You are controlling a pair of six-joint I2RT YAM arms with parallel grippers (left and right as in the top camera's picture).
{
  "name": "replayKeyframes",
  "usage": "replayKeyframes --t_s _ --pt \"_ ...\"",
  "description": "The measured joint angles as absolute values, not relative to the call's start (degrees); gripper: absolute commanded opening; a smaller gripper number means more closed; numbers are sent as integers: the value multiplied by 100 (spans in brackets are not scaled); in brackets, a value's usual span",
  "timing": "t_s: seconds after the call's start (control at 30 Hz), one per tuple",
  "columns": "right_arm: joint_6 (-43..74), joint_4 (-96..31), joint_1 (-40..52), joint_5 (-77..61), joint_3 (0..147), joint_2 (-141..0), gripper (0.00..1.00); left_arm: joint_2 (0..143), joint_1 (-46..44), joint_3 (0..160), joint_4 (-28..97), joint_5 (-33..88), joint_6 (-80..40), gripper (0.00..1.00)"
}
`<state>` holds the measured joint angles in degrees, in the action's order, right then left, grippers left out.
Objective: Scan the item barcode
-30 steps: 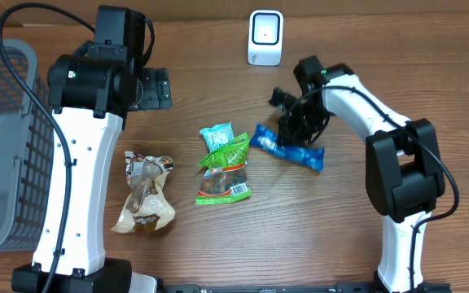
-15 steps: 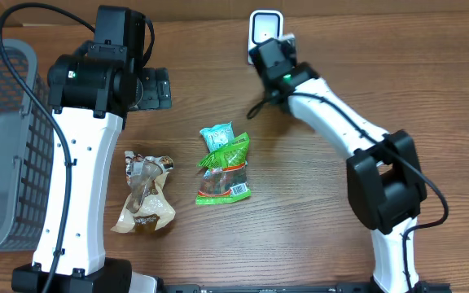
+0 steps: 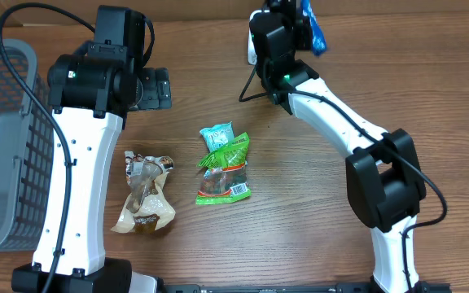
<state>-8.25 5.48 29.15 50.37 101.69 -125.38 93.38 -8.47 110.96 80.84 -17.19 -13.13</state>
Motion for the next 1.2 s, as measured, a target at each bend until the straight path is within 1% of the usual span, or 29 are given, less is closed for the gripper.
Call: replayKeyframes --t_s 0.1,0.2,0.3,0.4,0.63,0.9,1.2 --pt "-1802 1627 2915 5013 10202 -12842 4 9338 -847 11096 8082 -1721 -1313 100" --pt "-2871 2383 2919 4971 10228 -13303 4 9338 -847 11096 8082 -1721 -1310 100" --pt "-3806 2766 2923 4934 10226 -13828 4 9338 -847 11096 8082 -1721 -1310 99" --pt "-4399 2823 2923 4825 10217 -14208 4 9338 -847 11096 8082 -1719 -1310 100" --pt "-4915 3041 2923 4519 10186 -14322 4 9338 -847 11096 8082 -1721 -1313 100" --pt "-5284 2432 2919 4018 10186 -14322 4 9338 -847 11096 8082 -1721 -1313 100" --pt "-5721 2486 2873 3782 10186 -14322 4 9338 -847 11096 8082 -1721 -1310 100"
